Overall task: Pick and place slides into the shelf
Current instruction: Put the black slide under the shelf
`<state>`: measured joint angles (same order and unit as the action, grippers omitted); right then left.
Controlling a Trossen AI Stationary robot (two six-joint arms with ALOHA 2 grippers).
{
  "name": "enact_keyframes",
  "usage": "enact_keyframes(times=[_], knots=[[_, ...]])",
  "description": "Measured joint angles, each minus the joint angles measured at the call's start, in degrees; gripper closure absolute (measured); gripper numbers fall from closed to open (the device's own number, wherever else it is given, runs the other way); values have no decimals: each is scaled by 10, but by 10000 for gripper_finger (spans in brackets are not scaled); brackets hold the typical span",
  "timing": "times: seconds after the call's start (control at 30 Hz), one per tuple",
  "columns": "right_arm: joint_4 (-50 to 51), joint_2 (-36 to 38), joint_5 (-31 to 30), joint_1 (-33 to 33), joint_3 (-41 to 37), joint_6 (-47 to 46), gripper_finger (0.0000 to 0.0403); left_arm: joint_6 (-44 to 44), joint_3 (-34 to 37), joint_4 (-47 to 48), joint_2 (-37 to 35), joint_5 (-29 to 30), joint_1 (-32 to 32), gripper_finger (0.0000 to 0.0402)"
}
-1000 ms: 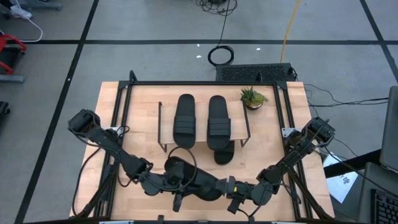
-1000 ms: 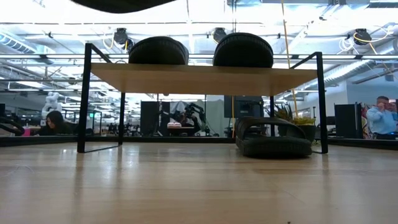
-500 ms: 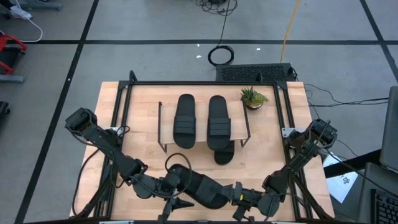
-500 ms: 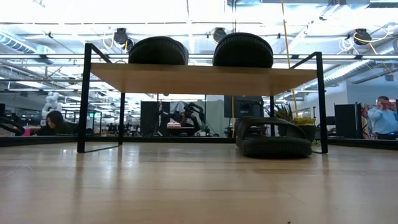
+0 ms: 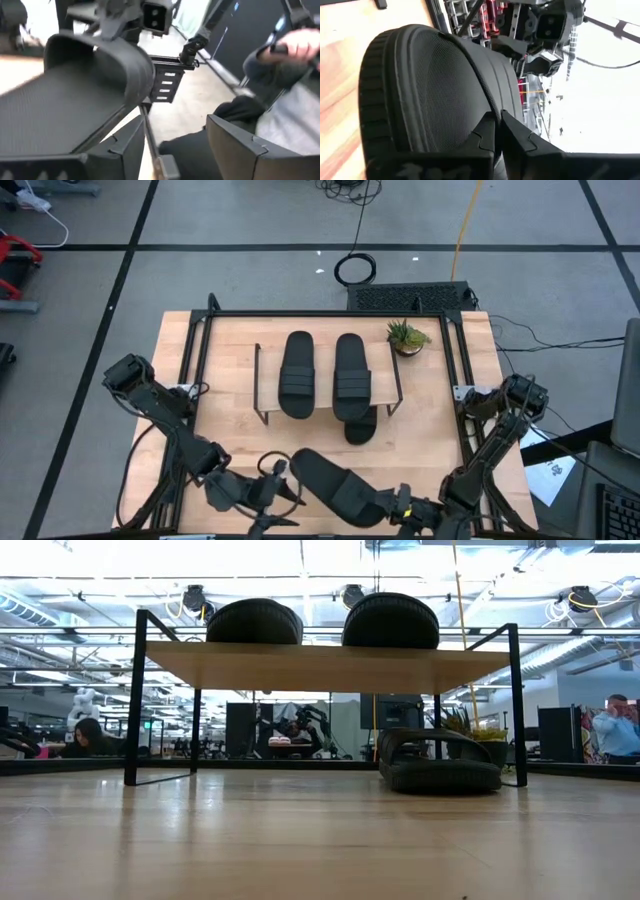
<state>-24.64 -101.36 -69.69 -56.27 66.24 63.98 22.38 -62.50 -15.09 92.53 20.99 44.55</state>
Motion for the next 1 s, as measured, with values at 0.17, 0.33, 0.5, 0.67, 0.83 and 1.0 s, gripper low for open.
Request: enact_keyframes(times=[0.17,0.33,0.5,0.67,0.83,1.0], knots=[[4,0,0,-5,0,-33,402,-158,0,-22,-13,6,10,227],[30,0,5,-6,0,-60,402,-283,1,37,-70,61,27,296],[39,0,6,-6,0,-74,402,-349,1,110,-146,144,55,385],[38,0,9,-2,0,-74,402,-397,1,191,-212,257,60,394],[39,0,10,8,-1,-82,402,-339,1,283,-276,404,31,398],[40,0,9,12,-1,-88,402,-233,29,362,-346,425,26,400]])
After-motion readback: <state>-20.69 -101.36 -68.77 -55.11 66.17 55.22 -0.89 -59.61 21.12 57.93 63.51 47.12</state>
